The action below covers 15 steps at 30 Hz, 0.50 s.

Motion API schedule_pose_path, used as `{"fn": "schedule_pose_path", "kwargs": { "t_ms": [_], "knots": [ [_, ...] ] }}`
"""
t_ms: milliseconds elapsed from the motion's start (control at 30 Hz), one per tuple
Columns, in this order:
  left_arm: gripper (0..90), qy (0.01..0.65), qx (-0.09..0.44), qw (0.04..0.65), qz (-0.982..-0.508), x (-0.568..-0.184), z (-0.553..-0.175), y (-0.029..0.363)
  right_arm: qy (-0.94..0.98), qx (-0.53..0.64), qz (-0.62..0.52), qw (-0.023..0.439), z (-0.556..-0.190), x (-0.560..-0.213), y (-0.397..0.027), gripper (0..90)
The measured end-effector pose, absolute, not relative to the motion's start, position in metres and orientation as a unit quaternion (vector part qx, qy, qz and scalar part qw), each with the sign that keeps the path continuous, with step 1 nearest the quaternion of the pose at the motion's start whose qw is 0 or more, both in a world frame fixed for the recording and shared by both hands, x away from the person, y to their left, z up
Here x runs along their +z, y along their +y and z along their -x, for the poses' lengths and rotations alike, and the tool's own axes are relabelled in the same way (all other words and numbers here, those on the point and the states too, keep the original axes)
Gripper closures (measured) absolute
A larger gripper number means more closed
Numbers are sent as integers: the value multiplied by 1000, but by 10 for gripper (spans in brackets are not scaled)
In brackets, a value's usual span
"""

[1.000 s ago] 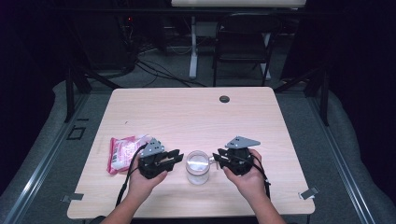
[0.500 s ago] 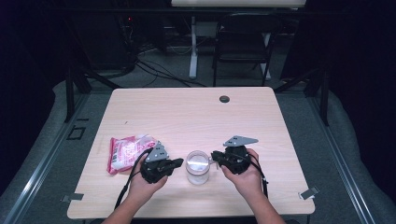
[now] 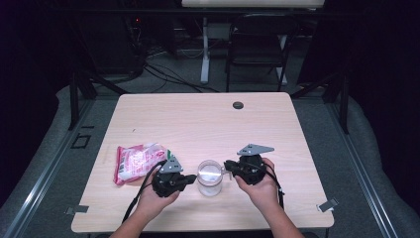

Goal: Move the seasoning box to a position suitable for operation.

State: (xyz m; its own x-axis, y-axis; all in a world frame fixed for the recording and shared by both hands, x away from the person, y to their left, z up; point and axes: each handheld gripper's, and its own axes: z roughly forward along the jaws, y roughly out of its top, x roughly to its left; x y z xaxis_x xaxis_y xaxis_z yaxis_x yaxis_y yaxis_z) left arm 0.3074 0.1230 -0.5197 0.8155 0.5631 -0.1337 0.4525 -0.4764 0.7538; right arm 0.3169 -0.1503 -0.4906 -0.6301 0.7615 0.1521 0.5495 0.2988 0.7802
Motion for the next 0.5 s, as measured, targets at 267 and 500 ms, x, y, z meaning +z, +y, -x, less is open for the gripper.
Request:
{"fn": "schedule_pose_path", "kwargs": {
  "t_ms": [267,500],
  "knots": [
    [900,298,67,431,-849,-516,-306,125,795,427,-412,125,-317,-491,-150,842],
    [900,300,63,453,-837,-511,-305,128,790,432,-416,129,-316,-492,-149,838]
  ]
}}
